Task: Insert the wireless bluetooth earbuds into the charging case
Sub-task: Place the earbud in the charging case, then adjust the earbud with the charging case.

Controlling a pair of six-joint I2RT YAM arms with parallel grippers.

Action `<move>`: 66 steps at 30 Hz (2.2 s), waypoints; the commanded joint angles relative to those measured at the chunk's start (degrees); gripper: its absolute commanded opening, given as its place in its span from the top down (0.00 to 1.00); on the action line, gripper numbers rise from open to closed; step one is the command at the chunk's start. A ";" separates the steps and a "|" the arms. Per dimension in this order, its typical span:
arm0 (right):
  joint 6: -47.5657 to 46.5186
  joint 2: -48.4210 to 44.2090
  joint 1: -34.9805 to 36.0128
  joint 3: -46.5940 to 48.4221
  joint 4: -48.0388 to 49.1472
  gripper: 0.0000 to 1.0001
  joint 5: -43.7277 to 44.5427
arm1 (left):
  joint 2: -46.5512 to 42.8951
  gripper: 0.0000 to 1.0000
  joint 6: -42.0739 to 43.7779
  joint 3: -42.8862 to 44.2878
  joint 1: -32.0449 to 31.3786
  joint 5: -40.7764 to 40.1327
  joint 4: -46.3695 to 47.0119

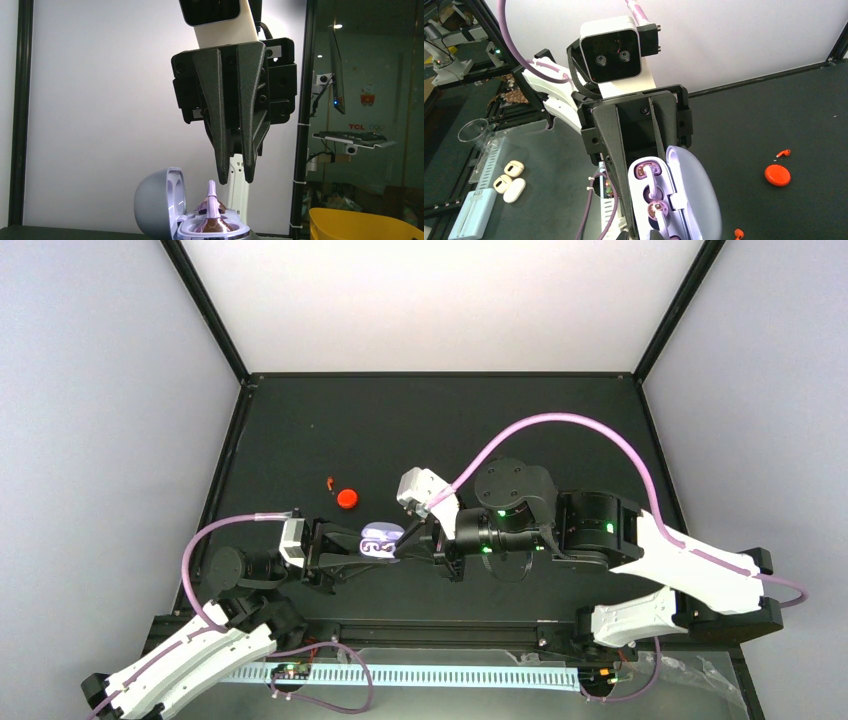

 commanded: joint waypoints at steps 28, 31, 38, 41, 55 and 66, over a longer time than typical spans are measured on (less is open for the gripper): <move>-0.27 2.44 -0.32 0.47 -1.73 0.99 0.79 | -0.14 0.98 0.43 0.81 0.17 -0.01 1.61; -0.28 2.33 -0.34 0.55 -1.81 0.99 0.55 | -0.04 0.98 0.43 0.73 0.18 0.02 1.61; 0.61 0.03 -0.39 -0.08 0.51 0.71 -0.54 | -0.07 0.99 0.81 0.64 0.18 -0.38 0.98; 2.77 -1.50 -1.43 0.26 1.84 0.56 -2.32 | -0.20 0.99 0.93 0.49 0.18 -1.41 0.28; 9.21 -2.51 -7.16 0.78 1.59 0.72 -11.21 | -0.24 0.99 0.00 0.20 0.18 -1.60 0.97; 6.98 0.20 -7.15 1.53 -2.01 0.75 -9.12 | 0.18 0.98 -0.37 0.37 0.18 -0.59 1.65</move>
